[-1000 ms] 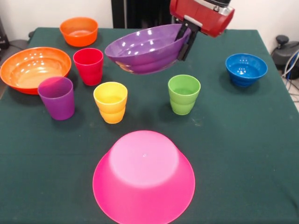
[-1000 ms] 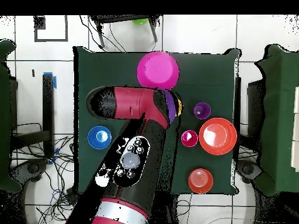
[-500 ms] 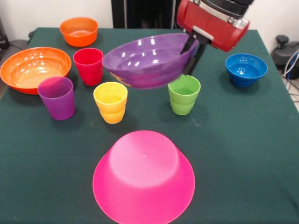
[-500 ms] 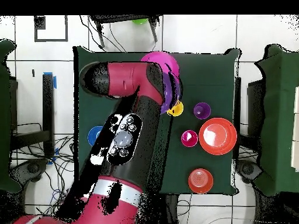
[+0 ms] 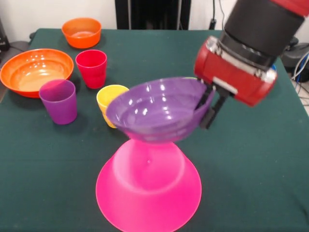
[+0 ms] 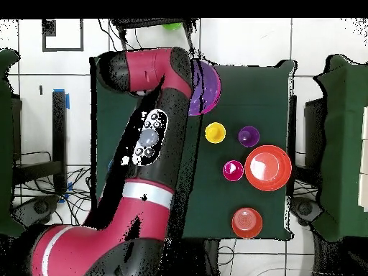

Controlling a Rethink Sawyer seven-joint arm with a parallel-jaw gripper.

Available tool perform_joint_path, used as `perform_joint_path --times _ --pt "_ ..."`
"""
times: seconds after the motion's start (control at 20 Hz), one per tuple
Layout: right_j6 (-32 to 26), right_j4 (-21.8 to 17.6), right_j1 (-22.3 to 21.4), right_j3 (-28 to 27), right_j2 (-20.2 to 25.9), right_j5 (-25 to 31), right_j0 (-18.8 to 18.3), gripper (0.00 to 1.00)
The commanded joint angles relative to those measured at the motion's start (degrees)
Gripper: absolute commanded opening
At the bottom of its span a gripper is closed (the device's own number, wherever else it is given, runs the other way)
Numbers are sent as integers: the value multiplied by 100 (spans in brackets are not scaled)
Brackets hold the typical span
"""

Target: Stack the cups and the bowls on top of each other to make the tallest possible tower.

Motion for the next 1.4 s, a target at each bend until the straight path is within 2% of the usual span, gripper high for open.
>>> perform_joint_path --times 0.05,0.35,0.75,1.0,1.4 --pt "1386 155 737 -839 90 426 -17 0" --pt "1406 230 991 -978 -170 455 -36 0" --pt "1592 282 980 -663 -458 242 79 0" --pt "1631 328 1148 -887 -615 351 13 0" --pt "1772 396 1319 -812 -682 6 51 0"
